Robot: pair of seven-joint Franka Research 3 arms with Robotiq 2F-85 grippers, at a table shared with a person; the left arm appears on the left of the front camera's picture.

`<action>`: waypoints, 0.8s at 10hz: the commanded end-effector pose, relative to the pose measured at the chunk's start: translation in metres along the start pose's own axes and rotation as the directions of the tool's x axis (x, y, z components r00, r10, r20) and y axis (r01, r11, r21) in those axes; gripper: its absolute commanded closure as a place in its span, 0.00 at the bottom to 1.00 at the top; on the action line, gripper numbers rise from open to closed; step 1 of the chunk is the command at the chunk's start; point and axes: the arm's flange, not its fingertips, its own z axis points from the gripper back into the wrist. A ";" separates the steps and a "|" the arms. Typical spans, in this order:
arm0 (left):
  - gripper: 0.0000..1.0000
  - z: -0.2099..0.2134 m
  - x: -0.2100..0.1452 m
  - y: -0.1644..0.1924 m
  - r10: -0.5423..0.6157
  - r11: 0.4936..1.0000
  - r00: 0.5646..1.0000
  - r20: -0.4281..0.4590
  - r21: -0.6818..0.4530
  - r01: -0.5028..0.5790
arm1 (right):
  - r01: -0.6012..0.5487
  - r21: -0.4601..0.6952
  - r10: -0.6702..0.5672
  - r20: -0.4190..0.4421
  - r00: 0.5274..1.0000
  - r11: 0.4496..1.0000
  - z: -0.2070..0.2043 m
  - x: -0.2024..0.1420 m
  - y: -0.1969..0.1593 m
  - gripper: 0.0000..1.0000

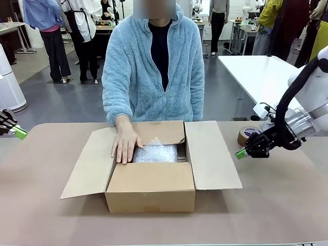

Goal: Wrap the clocks to prevent damage.
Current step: Push the right (or left) flap of the Package Box to close it.

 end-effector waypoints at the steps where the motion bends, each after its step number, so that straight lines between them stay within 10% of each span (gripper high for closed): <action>1: 1.00 0.001 0.000 0.000 -0.004 1.000 1.000 0.010 0.001 0.004 | -0.071 0.024 0.068 0.103 0.992 0.997 -0.015 -0.004 -0.009 0.99; 8: 1.00 0.001 0.000 0.000 -0.004 1.000 1.000 0.010 0.001 0.004 | -0.134 0.130 0.058 0.468 0.882 0.982 -0.042 -0.018 -0.017 0.99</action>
